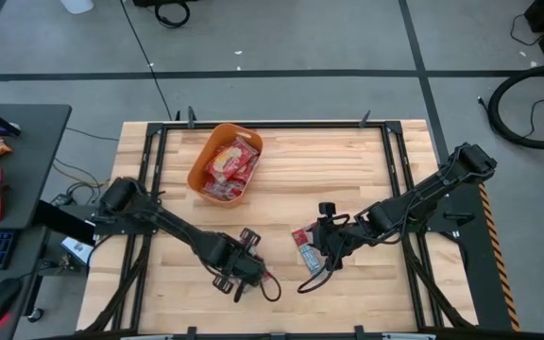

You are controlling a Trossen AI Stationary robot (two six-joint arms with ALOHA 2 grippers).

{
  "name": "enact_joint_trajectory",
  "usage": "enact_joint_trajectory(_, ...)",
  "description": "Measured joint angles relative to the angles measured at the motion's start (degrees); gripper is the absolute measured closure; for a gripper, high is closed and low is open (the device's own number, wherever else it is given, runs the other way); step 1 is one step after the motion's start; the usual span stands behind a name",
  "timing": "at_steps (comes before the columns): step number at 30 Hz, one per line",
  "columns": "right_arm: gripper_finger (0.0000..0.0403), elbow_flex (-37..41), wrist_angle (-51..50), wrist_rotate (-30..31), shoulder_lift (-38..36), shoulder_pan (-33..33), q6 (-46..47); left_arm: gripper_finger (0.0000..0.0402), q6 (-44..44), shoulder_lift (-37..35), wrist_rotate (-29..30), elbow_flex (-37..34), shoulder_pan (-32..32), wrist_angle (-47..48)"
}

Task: Sort popcorn bags into baskets
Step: Stack the popcorn pack on top of the other popcorn into the orange bin

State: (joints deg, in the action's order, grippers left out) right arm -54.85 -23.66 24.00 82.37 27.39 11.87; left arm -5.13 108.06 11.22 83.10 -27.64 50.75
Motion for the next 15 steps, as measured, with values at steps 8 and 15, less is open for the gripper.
enact_joint_trajectory(8, 0.0224, 0.0, -0.4, 0.3, 0.0, 0.0, 0.1, 0.0400, 2.9, -6.2, 6.1, 3.6, 4.8, 1.6)
enact_joint_trajectory(15, 0.0224, 0.0, -0.8, 1.9, 0.0, 0.0, 0.0, 0.0401, 11.7, -12.0, 12.4, 5.5, 13.5, 2.3)
